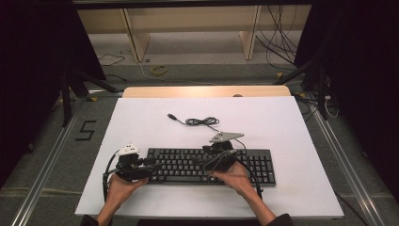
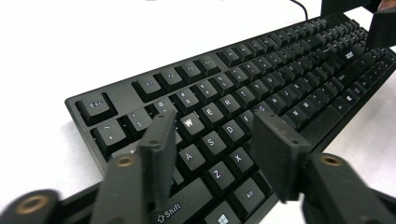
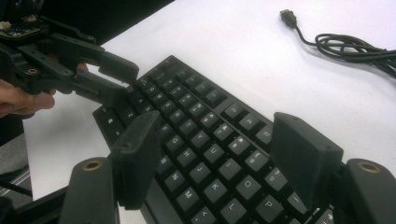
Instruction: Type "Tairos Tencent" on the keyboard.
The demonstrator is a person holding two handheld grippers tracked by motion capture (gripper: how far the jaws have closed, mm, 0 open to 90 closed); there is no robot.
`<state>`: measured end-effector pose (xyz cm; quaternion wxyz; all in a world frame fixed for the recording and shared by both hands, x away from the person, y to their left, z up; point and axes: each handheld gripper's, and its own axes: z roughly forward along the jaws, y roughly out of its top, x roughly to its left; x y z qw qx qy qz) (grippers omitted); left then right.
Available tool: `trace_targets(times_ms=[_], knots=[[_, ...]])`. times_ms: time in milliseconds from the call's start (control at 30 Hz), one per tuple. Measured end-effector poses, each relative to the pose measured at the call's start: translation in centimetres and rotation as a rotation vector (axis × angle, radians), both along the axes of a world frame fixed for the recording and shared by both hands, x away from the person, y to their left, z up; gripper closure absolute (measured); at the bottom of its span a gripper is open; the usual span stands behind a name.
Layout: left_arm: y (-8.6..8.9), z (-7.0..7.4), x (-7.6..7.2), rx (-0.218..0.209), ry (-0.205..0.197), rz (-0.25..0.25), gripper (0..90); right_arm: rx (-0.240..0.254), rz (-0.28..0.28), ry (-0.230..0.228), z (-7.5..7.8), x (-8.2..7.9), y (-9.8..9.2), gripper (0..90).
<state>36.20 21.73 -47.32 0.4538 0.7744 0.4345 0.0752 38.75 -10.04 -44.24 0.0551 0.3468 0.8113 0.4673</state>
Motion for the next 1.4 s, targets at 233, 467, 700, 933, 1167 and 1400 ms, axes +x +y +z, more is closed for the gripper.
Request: trace_targets(times_ms=[233,467,700,933,1167,1400], knots=[[0.1,0.0,0.1,0.019,-0.009,-0.006,72.0,-0.001,-0.006,0.001,0.1,0.1,-0.3,34.7],[0.0,-0.1,0.2,0.041,-0.002,-0.01,84.0,-0.003,-0.006,0.002,0.0,0.0,-0.4,35.1],[-0.5,-0.5,0.4,0.074,0.022,-0.02,89.0,-0.004,-0.012,-0.002,0.0,0.1,-0.5,35.1],[-0.6,-0.8,0.6,0.085,0.041,-0.009,89.1,-0.003,-0.011,-0.002,0.1,0.1,-0.5,35.0],[-0.6,-1.0,0.7,0.1,0.059,-0.004,89.1,-0.002,-0.011,-0.002,0.1,0.1,-0.5,35.0],[-0.8,-1.1,0.7,0.105,0.064,0.004,89.3,-0.006,-0.007,0.0,0.0,0.0,-0.4,35.0]])
